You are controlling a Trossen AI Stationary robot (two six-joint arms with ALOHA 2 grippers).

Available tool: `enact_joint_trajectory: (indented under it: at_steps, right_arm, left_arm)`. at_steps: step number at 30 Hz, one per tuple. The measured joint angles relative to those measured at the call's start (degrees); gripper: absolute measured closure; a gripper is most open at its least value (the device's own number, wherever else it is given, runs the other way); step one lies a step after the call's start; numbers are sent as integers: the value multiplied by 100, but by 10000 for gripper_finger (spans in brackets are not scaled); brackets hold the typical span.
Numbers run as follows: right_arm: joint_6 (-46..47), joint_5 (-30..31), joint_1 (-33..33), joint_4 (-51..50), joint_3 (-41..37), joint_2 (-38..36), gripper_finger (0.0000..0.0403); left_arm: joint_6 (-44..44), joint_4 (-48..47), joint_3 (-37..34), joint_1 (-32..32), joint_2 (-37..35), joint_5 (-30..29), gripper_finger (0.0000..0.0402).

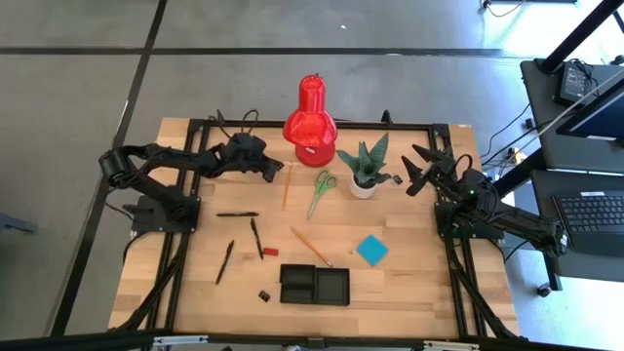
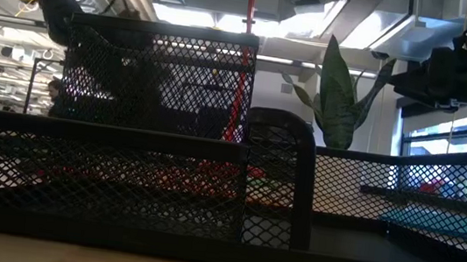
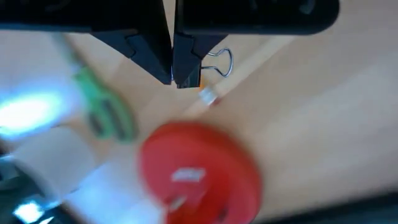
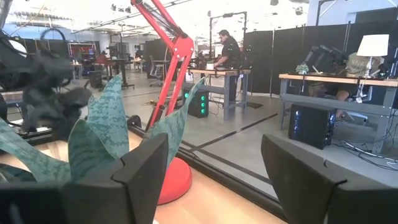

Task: Pick and place office supplies into organizer
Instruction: Put the top left black binder clip into the desk organizer

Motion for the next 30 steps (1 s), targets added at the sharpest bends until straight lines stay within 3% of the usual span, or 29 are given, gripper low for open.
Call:
enact_joint_trajectory:
  at_steps: [6, 13, 21, 30]
  right_arm:
    - [5, 1, 1, -17, 0, 2, 143]
    - [15, 2, 2, -49, -2, 2, 143]
    - [9, 0, 2, -339, 0, 2, 143]
    - [310, -7, 1, -348, 0, 9, 143]
  left_arm:
    - [846, 11, 250, -460, -798, 237, 399]
    - [1285, 13, 550, -1613, -1529, 166, 399]
    - [1290, 8, 724, -3262, -1666, -966, 399]
    - [1454, -11, 906, -5329, -1315, -2908, 399]
